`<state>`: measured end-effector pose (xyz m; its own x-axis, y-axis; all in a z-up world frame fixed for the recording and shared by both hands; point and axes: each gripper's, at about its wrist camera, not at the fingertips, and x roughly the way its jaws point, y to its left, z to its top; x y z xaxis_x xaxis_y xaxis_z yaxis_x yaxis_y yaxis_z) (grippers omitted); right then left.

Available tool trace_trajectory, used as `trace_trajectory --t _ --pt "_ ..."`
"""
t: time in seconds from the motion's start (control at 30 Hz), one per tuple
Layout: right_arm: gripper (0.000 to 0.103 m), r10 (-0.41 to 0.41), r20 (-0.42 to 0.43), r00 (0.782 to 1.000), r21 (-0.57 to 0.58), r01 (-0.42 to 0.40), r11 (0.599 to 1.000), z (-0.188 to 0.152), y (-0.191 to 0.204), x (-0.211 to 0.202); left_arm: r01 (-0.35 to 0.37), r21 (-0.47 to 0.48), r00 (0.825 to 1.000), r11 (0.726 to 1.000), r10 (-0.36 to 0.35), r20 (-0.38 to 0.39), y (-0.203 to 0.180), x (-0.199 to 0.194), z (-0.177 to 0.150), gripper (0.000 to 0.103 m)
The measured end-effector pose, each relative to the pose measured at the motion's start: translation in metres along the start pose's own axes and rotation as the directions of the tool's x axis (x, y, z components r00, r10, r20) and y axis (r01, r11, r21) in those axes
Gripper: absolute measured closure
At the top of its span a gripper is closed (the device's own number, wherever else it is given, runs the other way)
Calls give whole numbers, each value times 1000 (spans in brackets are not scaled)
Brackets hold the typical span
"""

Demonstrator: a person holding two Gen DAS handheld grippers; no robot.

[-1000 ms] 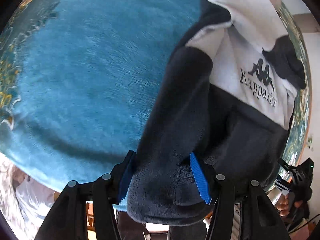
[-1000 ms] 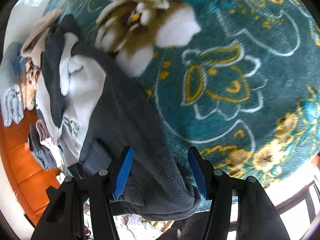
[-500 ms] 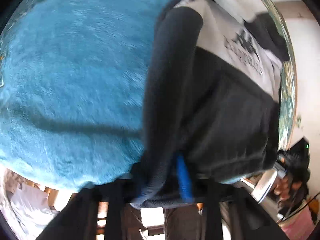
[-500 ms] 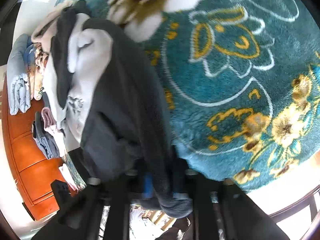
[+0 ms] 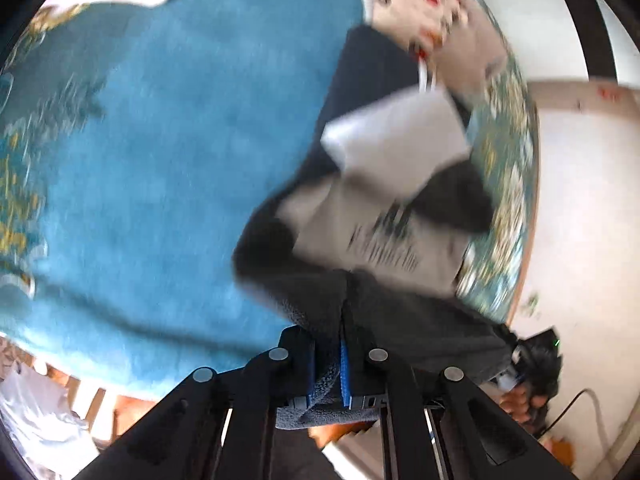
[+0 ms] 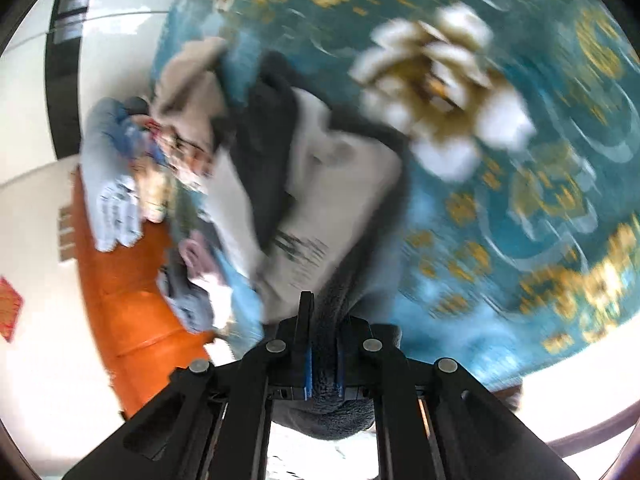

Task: Fold clothes

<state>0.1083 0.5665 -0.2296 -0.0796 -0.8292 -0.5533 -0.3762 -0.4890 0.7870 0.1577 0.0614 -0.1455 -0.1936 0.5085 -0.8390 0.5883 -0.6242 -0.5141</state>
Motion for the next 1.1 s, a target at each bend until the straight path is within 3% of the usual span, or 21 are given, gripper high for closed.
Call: trace_trajectory --t 0.13,0.3,0.4,0.43,0.47,0.53,0.63,0.7,0.77,0.83,1.0,1.1 --pt "95 51 -16 999 21 -50 999 59 43 12 36 -93 998 995 -32 50 -18 10 77 94" --pt "94 -4 -35 999 44 5 999 142 78 54 88 -248 993 965 -67 93 -29 45 149 93" --pt "89 -77 -64 995 70 82 994 172 81 76 103 -309 993 946 -80 87 -28 65 165 89" --pt "85 -89 -72 993 74 94 993 177 82 80 122 -327 991 937 -97 92 -26 68 166 83" --pt "82 -82 -81 993 73 88 993 181 83 82 159 -345 986 925 -131 104 -23 67 167 74" --pt "66 -51 -82 995 67 56 996 186 84 84 220 -365 974 905 -185 129 -17 63 166 60" --pt "64 -26 -33 999 47 27 999 190 87 67 262 -364 963 894 -218 159 -13 53 159 57" --pt "64 -30 7 1000 21 29 999 191 90 54 243 -302 964 922 -195 181 -18 39 150 55" --pt "64 -70 8 998 -40 70 997 185 94 50 212 -242 966 947 -166 198 -26 23 134 45" --pt "64 -113 7 994 -105 113 988 178 99 46 151 -163 975 975 -120 187 -34 18 121 42" --pt "64 -185 -37 982 -225 172 959 150 109 65 38 -113 988 993 -20 155 -45 35 114 42" --pt "64 -202 -49 978 -214 187 959 150 111 85 -29 -85 990 996 41 138 -51 45 111 42"
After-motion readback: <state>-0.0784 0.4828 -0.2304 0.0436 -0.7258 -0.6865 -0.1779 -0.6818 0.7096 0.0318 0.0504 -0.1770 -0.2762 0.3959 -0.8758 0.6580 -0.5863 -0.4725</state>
